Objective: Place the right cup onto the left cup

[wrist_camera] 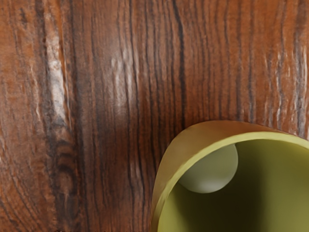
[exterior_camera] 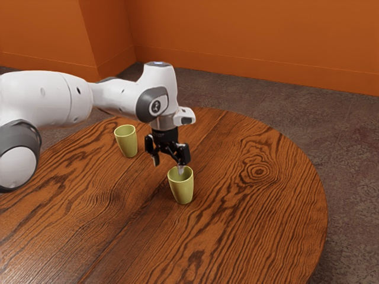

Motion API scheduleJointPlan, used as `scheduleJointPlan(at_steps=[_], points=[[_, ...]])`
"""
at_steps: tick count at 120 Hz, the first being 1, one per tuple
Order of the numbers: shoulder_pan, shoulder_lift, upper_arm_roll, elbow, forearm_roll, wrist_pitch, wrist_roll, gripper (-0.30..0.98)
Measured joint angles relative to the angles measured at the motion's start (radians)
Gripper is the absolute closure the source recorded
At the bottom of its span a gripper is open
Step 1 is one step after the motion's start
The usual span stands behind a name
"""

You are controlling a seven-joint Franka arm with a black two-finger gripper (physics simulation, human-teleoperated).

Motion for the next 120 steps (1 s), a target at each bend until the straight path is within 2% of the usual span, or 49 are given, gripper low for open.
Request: scheduleJointPlan(at_steps=[55, 97, 120], points=[[0.006, 0.031, -0.002, -0.024, -0.016, 0.034, -0.004, 0.01], [0.005, 0.040, -0.002, -0.022, -0.016, 0.049, -0.006, 0.56], [0.001, 0.040, -0.002, -0.022, -0.017, 0.057, -0.007, 0.71]])
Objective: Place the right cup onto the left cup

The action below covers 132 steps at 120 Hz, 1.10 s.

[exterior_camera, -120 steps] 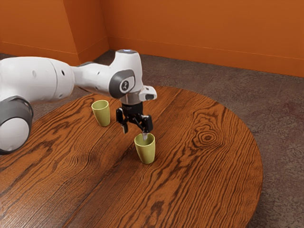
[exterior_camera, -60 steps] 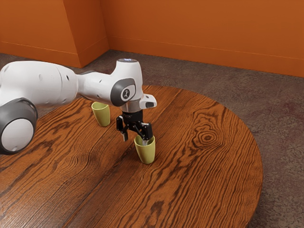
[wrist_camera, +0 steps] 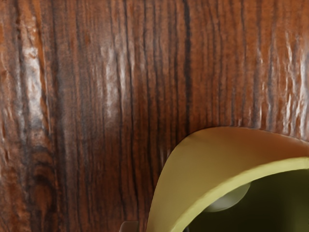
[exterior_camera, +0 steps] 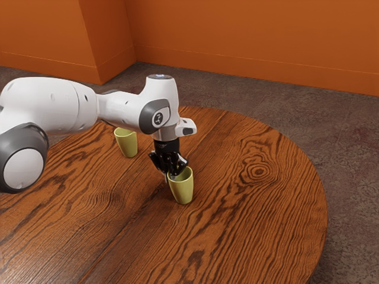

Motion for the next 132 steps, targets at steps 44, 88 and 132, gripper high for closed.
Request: scheduleJointPlan(at_steps=[44, 88, 132], points=[[-0.005, -0.016, 0.000, 0.006, 0.013, 0.004, -0.004, 0.78], [0.004, -0.117, 0.011, 0.013, 0.040, -0.034, -0.009, 0.79], [0.039, -0.155, 0.051, 0.126, 0.082, -0.150, -0.008, 0.79]])
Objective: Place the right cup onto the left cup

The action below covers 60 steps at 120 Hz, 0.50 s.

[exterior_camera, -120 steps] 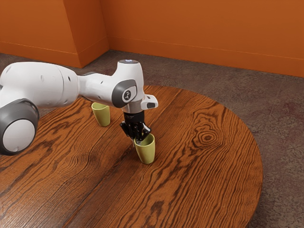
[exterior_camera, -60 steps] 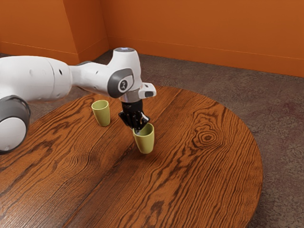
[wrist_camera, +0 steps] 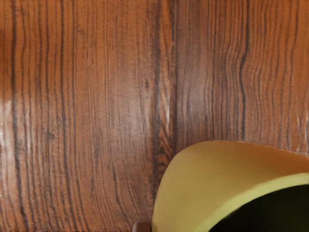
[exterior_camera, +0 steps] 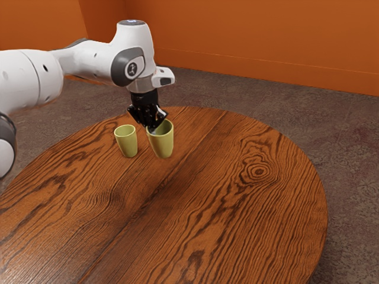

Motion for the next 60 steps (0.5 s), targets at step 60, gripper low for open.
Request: scheduleJointPlan(at_steps=[60], points=[[0.205, 0.029, -0.035, 0.095, 0.012, -0.084, 0.044, 0.79]])
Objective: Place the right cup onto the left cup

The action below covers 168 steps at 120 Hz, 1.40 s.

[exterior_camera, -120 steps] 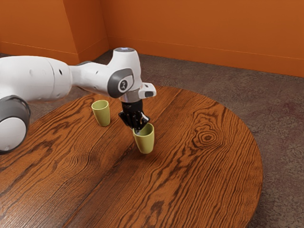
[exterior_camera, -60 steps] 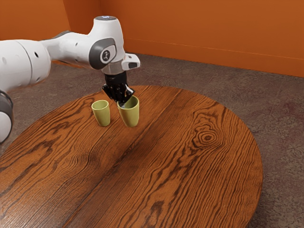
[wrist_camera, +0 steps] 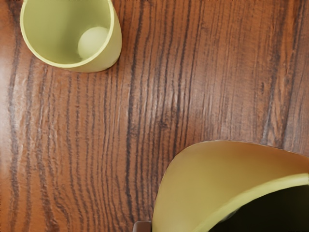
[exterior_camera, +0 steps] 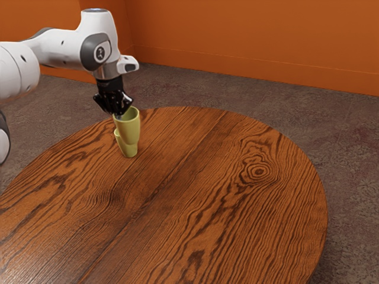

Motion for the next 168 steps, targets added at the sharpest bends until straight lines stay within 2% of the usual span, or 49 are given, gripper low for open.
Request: scheduleJointPlan(at_steps=[29, 45, 55, 89, 115, 168], points=[[0.065, 0.101, -0.028, 0.152, 0.006, -0.034, 0.032, 0.79], [0.174, 0.152, -0.155, 0.241, 0.037, -0.068, 0.047, 0.79], [0.205, 0.179, -0.189, 0.284, 0.056, -0.088, 0.055, 0.79], [0.247, 0.281, -0.213, 0.447, 0.082, -0.150, 0.082, 0.79], [0.266, 0.304, -0.222, 0.475, 0.107, -0.166, 0.101, 0.79], [0.290, 0.445, -0.240, 0.669, 0.171, -0.184, 0.129, 0.79]])
